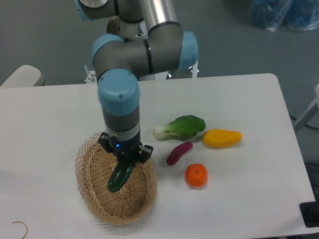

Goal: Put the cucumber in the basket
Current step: 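Lower the cucumber into the basket and open the gripper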

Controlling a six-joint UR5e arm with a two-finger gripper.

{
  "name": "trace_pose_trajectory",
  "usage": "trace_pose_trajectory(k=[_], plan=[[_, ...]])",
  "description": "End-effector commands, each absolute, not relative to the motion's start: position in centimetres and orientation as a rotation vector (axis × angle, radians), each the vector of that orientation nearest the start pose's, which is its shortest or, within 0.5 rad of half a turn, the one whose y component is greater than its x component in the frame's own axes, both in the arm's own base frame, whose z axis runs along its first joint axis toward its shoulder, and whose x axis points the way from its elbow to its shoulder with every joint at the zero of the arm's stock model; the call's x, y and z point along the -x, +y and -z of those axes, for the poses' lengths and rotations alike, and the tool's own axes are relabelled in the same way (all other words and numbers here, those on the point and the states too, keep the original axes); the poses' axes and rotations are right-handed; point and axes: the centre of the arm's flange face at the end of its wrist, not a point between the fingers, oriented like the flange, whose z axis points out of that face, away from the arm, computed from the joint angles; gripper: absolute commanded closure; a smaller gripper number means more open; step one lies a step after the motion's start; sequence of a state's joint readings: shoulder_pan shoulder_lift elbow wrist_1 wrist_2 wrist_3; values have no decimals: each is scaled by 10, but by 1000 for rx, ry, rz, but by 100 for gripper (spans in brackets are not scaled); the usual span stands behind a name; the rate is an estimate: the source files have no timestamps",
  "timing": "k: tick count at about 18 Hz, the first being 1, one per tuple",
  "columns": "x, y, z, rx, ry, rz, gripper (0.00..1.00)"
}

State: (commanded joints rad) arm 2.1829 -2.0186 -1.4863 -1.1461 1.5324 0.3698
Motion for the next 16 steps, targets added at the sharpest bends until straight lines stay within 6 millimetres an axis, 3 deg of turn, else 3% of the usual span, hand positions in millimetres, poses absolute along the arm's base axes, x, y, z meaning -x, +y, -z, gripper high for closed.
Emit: trace_pose_trajectory(k=[7,11,12,13,14,16], plan=[[245,608,-250,3039,-319,-22,61],[246,610,-250,3027,-315,-29,57],[246,610,-250,3027,-308,-30,50],[247,610,-251,3025,-305,-34,30],[247,610,-251,3030,-280,-39,0],[247,609,-254,3033,-246,-59,0]])
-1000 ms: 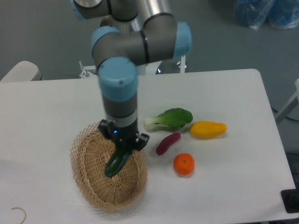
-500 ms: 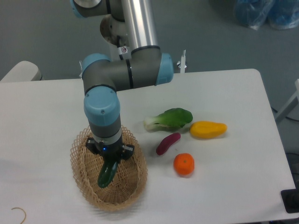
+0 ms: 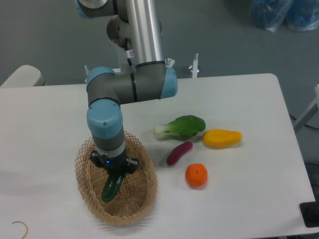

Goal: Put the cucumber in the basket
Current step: 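Lower the cucumber into the basket and open the gripper, then raise the open gripper up from the basket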

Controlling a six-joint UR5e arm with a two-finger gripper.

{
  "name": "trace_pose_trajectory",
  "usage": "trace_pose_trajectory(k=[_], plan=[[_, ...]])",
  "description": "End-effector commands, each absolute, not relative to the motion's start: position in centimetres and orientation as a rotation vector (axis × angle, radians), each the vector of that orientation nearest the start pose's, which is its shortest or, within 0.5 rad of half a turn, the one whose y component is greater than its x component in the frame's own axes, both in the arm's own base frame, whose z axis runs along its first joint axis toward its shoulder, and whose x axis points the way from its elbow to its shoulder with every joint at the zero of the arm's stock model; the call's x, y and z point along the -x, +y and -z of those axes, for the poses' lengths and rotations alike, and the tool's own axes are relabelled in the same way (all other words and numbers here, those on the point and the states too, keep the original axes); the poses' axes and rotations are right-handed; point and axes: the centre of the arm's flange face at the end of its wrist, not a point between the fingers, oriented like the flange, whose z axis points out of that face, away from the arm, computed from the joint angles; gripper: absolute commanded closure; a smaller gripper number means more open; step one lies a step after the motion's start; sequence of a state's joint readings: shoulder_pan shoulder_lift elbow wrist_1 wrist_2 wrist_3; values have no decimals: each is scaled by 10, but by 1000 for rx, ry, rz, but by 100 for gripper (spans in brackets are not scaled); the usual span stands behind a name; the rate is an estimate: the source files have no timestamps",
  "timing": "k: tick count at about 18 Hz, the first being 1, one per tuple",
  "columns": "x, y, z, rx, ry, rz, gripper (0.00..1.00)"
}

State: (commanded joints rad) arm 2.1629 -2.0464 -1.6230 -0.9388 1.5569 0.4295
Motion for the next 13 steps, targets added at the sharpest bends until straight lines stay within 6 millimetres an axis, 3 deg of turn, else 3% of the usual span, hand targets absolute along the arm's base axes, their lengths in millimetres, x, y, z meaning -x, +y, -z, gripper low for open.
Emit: trace_pose_trajectory(k=[3,6,9,13], plan=[[253,616,-271,3002,-243,-90,0],[269,628,-307,2937,-251,-142,0],[300,632,-345,2871,-241,-210,0],[345,597,-379,2889,-96,-358,0]])
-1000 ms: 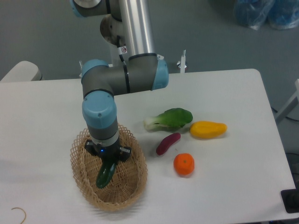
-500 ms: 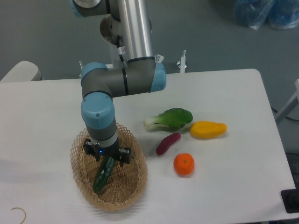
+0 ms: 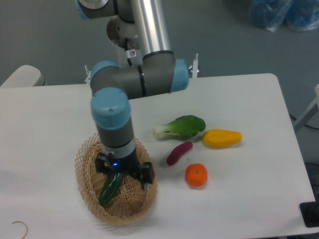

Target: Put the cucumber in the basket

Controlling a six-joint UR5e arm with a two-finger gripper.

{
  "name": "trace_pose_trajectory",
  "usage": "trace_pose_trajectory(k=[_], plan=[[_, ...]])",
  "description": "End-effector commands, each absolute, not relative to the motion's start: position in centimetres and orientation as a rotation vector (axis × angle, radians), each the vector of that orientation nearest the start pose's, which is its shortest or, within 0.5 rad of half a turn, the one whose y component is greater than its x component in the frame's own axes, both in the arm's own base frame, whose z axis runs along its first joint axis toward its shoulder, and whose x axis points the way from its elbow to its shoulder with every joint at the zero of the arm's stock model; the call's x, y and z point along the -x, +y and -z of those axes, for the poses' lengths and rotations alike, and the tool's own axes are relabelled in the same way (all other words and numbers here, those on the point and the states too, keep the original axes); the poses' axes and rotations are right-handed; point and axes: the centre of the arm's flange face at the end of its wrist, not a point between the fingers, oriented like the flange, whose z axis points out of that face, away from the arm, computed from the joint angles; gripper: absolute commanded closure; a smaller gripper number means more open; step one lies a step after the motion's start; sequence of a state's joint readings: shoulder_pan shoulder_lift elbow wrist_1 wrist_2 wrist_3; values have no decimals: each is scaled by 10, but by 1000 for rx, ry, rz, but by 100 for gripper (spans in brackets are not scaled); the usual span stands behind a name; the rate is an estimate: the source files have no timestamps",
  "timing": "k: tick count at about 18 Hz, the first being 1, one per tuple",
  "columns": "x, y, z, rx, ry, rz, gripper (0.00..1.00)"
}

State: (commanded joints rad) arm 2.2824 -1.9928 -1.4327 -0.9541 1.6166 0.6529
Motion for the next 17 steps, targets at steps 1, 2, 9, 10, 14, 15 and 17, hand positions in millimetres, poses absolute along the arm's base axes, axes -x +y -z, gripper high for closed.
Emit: trace_pose_trajectory(k=[1,2,9,10,14,15,17], plan=[[355,587,-387,2893,-47,-386,0],[380,565,-402,2894,26,-428,0],[451,480,-430,2974,382,-465,0],[460,469,-431,2983,423,-462,0],[489,435,-426,2998,612,-446,0],[493,430,-427,3000,622,-450,0],[503,420,-426,3005,593,-446,0]])
